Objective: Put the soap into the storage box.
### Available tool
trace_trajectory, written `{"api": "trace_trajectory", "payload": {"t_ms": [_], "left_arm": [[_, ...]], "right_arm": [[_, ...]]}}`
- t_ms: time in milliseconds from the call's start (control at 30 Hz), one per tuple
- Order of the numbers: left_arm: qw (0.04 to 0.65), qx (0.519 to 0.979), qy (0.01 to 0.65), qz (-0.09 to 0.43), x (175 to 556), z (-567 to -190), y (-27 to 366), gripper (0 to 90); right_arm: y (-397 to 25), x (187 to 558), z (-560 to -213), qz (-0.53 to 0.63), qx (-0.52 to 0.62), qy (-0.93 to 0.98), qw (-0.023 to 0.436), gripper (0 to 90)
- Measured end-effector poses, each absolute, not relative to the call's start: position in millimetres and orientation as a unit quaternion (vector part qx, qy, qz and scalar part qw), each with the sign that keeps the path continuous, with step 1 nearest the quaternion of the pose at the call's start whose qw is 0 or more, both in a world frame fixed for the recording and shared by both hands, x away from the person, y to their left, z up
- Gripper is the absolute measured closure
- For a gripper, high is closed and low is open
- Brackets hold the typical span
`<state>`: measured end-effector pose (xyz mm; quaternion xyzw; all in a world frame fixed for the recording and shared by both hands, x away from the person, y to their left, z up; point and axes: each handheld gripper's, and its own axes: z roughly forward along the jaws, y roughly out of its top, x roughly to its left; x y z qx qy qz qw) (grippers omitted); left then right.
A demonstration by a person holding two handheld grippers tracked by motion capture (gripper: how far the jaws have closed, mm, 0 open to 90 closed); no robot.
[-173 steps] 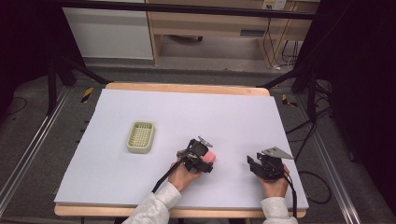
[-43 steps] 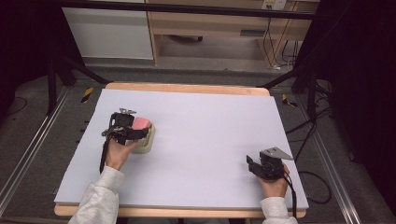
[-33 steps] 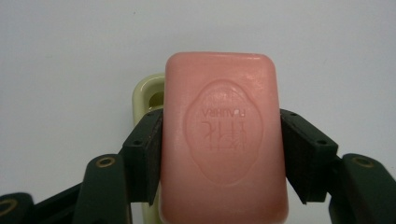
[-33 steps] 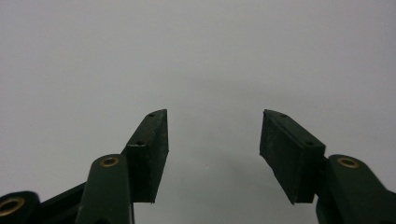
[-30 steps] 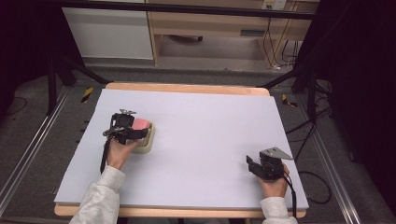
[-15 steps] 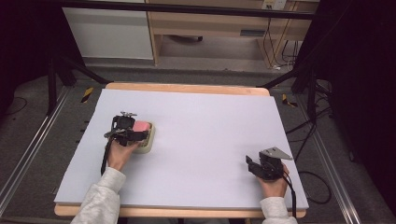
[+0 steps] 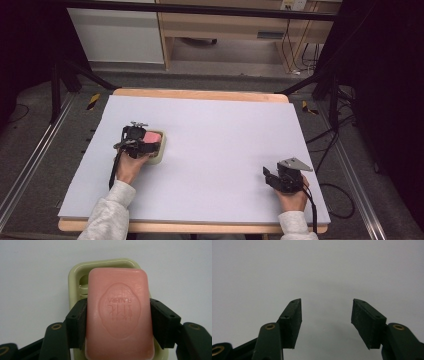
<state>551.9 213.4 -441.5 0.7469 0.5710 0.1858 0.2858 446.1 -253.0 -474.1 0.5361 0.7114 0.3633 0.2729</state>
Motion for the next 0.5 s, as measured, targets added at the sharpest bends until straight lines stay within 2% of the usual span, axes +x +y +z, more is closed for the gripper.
{"api": "trace_trajectory", "payload": {"t_ms": [500], "left_arm": [[0.282, 0.747, 0.574, 0.185, 552.9, -446.6, 212.2, 36.8]], "right_arm": [[-252.8, 446.2, -474.2, 0.363, 0.536, 0.712, 0.273, 41.3]]}}
